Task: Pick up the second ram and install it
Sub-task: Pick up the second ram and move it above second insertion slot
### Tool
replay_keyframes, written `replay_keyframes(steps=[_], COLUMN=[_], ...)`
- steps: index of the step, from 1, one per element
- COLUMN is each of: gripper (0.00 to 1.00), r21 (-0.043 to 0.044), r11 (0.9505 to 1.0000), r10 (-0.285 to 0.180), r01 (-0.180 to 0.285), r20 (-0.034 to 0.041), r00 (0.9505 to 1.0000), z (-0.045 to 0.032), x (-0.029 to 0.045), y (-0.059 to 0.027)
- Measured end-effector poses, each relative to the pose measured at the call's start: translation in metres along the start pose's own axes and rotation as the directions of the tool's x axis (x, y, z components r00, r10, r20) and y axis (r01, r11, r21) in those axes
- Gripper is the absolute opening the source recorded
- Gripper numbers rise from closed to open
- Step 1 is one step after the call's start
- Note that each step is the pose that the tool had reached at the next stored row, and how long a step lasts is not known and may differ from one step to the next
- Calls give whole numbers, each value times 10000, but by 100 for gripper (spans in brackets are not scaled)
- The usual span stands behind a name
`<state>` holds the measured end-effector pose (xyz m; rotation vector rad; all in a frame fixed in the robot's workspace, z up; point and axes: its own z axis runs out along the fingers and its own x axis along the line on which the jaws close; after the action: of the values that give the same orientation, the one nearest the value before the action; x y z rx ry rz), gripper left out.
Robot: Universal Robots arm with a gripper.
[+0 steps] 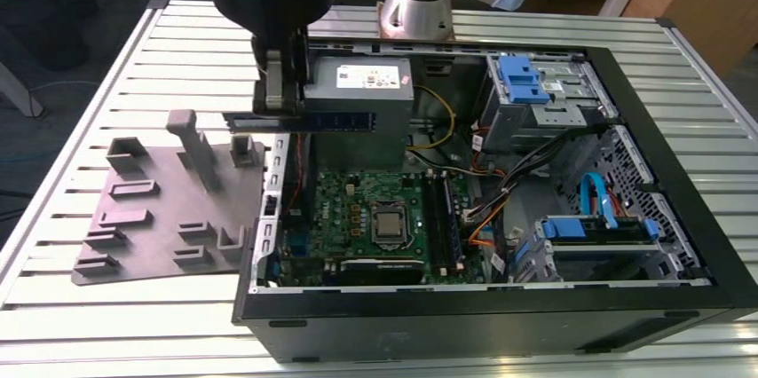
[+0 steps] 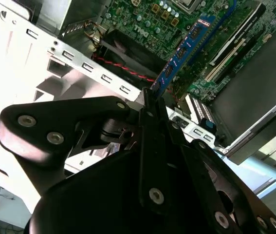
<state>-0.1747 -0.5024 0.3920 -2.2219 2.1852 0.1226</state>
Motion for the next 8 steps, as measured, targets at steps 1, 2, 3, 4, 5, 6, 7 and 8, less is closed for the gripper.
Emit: replay_keyframes(steps=[1, 2, 3, 4, 5, 6, 7, 8], gripper=[11, 11, 11, 11, 11, 11, 11, 11], r21=[2, 2, 4, 4, 5, 6, 7, 8], r11=[10000, 10000, 10000, 10000, 10000, 10000, 10000, 10000], r10=[13, 27, 39, 51, 64, 77, 90, 100], r01=[-13, -27, -39, -51, -64, -77, -90, -100], r20=[1, 1, 2, 3, 3, 3, 4, 4], r00=[10000, 10000, 10000, 10000, 10000, 10000, 10000, 10000], z=[1, 1, 2, 3, 4, 5, 6, 7], x=[0, 1, 1, 1, 2, 2, 3, 3], y=[-15, -32, -48, -66, -83, -100, -118, -138])
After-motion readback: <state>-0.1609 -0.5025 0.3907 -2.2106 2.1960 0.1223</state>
